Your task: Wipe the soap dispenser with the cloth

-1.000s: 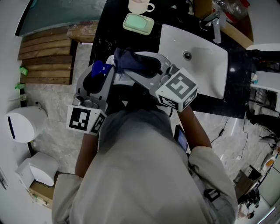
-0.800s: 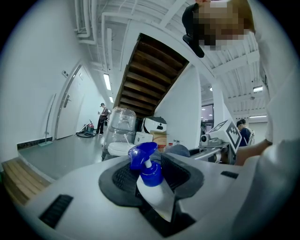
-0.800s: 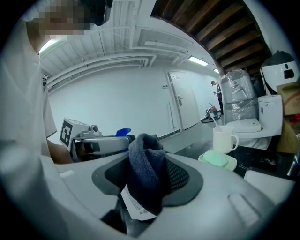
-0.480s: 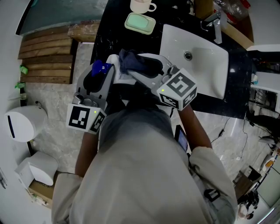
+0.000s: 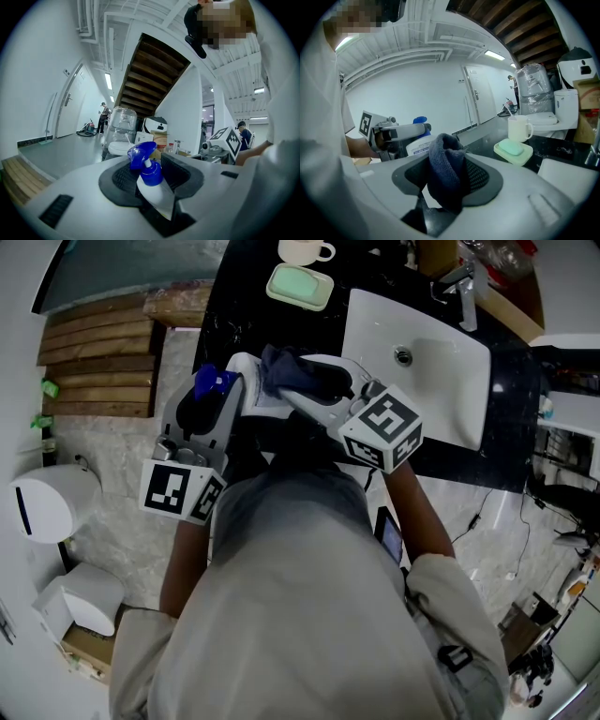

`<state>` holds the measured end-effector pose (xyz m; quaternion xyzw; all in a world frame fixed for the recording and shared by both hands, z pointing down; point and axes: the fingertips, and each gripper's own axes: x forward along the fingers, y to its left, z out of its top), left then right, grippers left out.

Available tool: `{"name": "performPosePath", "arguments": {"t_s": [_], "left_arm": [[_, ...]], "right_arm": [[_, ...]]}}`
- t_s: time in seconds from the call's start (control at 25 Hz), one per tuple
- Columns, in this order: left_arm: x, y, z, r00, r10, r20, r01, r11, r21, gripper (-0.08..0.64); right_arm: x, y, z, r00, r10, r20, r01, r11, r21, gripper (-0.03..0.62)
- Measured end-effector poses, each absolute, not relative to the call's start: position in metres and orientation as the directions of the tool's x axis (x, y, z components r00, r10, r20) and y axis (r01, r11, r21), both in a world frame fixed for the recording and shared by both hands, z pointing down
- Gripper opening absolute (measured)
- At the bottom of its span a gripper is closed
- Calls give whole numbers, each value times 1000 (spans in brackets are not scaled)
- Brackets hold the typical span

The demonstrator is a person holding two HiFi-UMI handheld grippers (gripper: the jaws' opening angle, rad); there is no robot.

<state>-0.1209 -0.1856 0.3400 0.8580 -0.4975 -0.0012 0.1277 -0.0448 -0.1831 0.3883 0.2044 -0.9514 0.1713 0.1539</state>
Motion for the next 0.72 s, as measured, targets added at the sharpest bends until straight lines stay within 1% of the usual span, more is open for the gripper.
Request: {"name": "performPosePath", "arguments": {"t_s": [0.72], "left_arm": [[-121,-183,340,507,-853,127,-854,-476,211,141]], "right_arm": [[-35,-180,405,-851,-337,404,-462,845,-270,179]]}}
